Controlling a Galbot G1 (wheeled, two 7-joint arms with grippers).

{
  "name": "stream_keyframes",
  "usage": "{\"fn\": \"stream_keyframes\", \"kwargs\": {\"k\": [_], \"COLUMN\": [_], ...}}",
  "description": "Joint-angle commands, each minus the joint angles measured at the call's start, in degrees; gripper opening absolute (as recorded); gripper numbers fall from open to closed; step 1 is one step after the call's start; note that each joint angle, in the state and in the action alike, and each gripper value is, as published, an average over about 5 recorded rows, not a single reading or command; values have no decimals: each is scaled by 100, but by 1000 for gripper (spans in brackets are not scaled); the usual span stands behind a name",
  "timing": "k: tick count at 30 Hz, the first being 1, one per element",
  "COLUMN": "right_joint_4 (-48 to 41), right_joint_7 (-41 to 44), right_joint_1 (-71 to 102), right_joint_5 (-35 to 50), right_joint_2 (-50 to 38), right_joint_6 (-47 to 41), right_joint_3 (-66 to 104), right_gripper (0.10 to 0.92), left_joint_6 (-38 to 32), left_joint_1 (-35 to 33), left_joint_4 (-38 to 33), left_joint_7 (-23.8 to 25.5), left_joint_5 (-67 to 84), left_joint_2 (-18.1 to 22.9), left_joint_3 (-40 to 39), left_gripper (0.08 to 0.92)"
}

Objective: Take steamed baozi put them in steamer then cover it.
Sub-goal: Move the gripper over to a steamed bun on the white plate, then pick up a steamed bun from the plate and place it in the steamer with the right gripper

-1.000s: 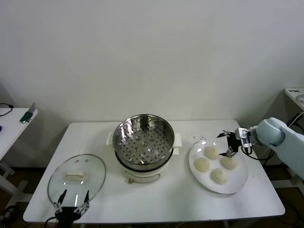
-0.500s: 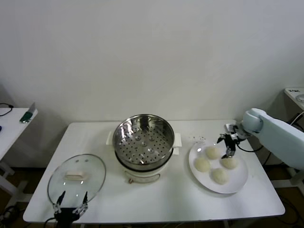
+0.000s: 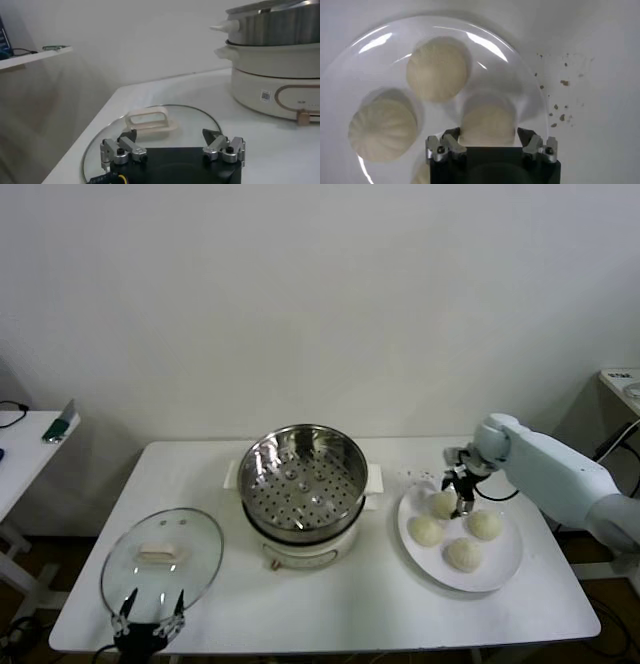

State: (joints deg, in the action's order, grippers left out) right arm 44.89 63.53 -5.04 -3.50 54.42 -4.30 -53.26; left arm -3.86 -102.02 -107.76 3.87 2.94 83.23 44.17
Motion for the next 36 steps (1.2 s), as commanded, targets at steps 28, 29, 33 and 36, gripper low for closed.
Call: {"fn": "stream_keyframes", "kwargs": {"k": [28, 29, 33, 36], "right_joint_4": [2967, 2899, 2360, 1835], "right_joint_7": [66, 30, -113, -251], "right_joint_1": [-4218, -4072, -3315, -2772], "right_joint_5": [858, 695, -226, -994], "right_joint_2": [2166, 2254, 2479, 2553], "right_joint_6": [3233, 3341, 3789, 4106], "right_joint_3": [-2407, -2418, -2297, -2030], "right_gripper": [636, 636, 636, 636], "left_joint_6": [117, 121, 111, 94], "left_joint_1": [-105, -111, -149, -172], "left_joint_4": [-461, -472, -490, -474], "left_joint_7": [-26, -27, -32, -45], "left_joint_5": [-145, -158, -182, -179], "left_joint_2": [51, 62, 97, 122], "left_joint_3": [-58, -59, -59, -61], "left_gripper": [823, 823, 823, 823]}}
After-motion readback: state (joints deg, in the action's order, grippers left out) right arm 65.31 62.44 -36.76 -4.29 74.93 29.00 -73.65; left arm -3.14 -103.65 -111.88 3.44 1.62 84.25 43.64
